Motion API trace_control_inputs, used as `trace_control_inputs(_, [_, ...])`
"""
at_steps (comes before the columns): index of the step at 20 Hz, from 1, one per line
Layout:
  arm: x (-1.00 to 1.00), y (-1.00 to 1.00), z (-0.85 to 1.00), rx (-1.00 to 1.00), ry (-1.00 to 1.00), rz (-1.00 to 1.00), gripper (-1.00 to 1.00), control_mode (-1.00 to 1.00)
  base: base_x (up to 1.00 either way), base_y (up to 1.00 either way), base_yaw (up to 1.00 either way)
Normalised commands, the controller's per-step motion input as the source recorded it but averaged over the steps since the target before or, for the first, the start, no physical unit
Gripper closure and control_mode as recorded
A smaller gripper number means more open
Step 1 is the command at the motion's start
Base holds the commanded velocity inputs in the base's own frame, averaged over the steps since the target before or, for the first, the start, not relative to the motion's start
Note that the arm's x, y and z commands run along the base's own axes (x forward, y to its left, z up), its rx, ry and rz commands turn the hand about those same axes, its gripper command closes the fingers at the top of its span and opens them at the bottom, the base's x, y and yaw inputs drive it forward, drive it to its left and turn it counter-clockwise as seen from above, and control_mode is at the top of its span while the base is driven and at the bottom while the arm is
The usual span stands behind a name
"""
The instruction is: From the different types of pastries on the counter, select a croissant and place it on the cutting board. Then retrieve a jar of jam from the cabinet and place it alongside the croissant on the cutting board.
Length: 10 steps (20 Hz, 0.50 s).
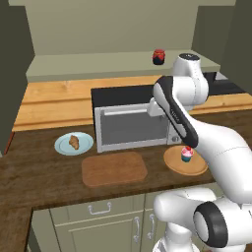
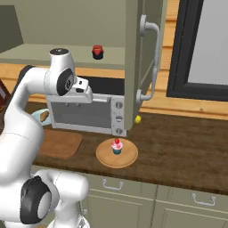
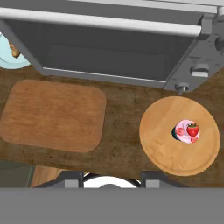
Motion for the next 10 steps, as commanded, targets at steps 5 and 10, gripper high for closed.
trace_control_inputs(5, [0.04, 0.45, -0.03, -0.11, -0.01, 0.0, -1.0, -1.0, 0.0, 0.0, 0.0])
trace_control_inputs(10, [0.18, 0.98, -0.21, -0.19, -0.05, -0.06, -1.0, -1.0, 0.0, 0.0, 0.0])
